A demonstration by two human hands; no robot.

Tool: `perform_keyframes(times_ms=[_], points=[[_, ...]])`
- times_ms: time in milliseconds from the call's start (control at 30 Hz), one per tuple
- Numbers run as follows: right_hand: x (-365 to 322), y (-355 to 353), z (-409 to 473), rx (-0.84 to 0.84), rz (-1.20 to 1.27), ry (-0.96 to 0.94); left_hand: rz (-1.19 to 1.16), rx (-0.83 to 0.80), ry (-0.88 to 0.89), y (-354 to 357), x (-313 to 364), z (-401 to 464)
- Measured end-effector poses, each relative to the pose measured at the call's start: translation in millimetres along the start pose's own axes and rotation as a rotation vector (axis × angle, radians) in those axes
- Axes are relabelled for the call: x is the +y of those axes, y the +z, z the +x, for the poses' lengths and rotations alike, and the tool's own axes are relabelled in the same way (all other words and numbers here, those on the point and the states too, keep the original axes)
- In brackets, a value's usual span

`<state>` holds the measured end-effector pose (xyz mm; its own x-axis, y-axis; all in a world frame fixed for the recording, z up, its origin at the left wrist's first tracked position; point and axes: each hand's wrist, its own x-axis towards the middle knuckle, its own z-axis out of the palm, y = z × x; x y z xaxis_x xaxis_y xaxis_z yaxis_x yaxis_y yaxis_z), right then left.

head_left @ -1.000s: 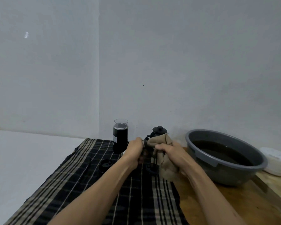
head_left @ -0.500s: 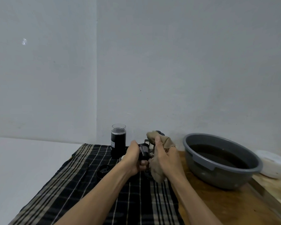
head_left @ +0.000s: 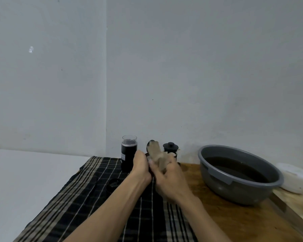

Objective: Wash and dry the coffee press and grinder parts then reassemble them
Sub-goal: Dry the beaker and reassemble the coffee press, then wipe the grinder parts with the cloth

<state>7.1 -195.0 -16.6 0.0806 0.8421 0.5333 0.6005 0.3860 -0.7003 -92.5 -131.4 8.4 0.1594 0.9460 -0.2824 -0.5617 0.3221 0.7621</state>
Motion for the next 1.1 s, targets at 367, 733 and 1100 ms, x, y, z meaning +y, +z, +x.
perform_keyframes(times_ms=[367,733,1100], points=[[8.1,13.7,1.8,0.042,-0.064,-0.008,-0.175,0.118,0.085,6.3,1.4,2.4],[11.2,21.0,7.9,-0.028,0.132,0.295,0.054,0.365,0.316,13.3,-3.2,-1.6],[26.4,10.6,10.8,0.202,0.28,0.322,0.169,-0.087,0.188,11.9,-11.1,4.0]])
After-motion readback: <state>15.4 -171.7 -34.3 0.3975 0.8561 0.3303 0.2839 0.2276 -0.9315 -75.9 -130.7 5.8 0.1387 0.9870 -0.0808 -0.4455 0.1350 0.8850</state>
